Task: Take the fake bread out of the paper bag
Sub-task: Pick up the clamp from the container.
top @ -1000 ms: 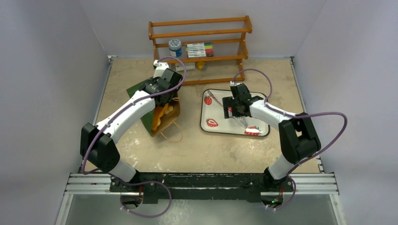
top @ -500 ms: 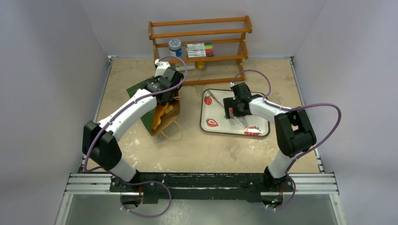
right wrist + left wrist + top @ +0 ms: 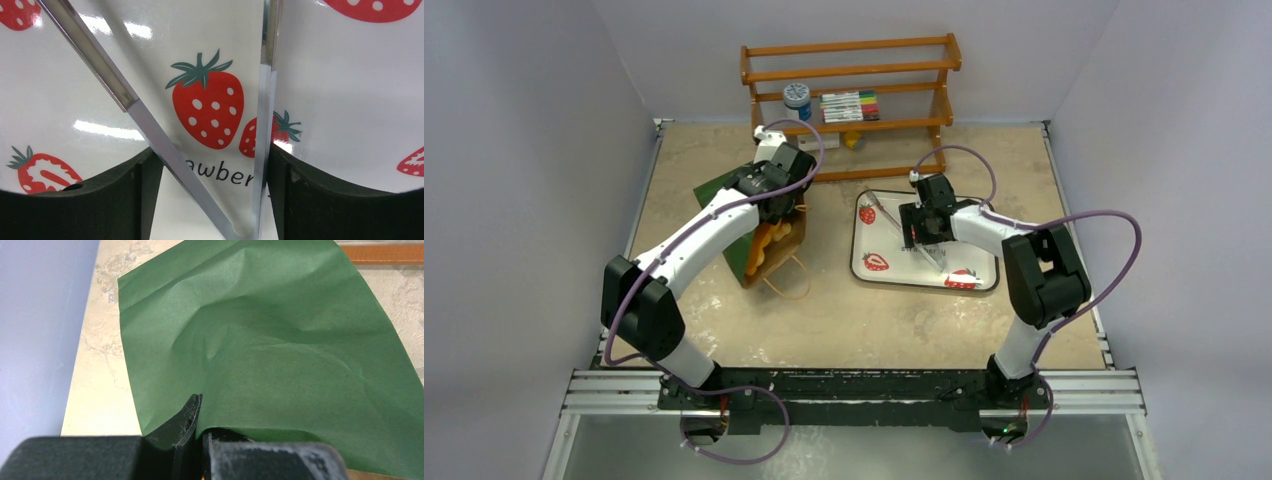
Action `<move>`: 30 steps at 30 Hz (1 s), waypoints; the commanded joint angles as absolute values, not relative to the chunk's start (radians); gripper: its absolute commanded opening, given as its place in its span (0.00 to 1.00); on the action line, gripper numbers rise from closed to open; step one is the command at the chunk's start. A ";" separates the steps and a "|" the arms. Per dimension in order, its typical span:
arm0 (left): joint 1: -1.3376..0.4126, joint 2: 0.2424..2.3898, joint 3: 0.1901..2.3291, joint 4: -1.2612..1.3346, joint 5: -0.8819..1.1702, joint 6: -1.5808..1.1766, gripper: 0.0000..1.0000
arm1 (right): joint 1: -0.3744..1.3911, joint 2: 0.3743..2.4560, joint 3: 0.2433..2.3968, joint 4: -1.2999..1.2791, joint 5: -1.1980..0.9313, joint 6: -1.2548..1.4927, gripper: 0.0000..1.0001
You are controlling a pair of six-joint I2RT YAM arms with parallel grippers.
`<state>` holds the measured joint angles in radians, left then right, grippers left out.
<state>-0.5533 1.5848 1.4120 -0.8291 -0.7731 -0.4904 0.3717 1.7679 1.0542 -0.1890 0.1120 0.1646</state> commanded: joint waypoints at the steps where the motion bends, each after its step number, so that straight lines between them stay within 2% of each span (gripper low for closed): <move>1: -0.534 1.589 1.444 -0.778 -0.787 -0.503 0.00 | 0.367 1.750 1.071 -0.162 0.094 0.181 0.68; 7: -0.530 1.599 1.442 -0.770 -0.782 -0.507 0.00 | 0.368 1.688 1.077 -0.168 0.096 0.218 0.64; 19: -0.528 1.604 1.438 -0.757 -0.754 -0.520 0.00 | 0.384 1.557 1.051 -0.212 -0.037 0.278 0.59; 30: -0.528 1.595 1.419 -0.733 -0.754 -0.523 0.00 | 0.507 1.432 1.020 -0.257 -0.028 0.403 0.57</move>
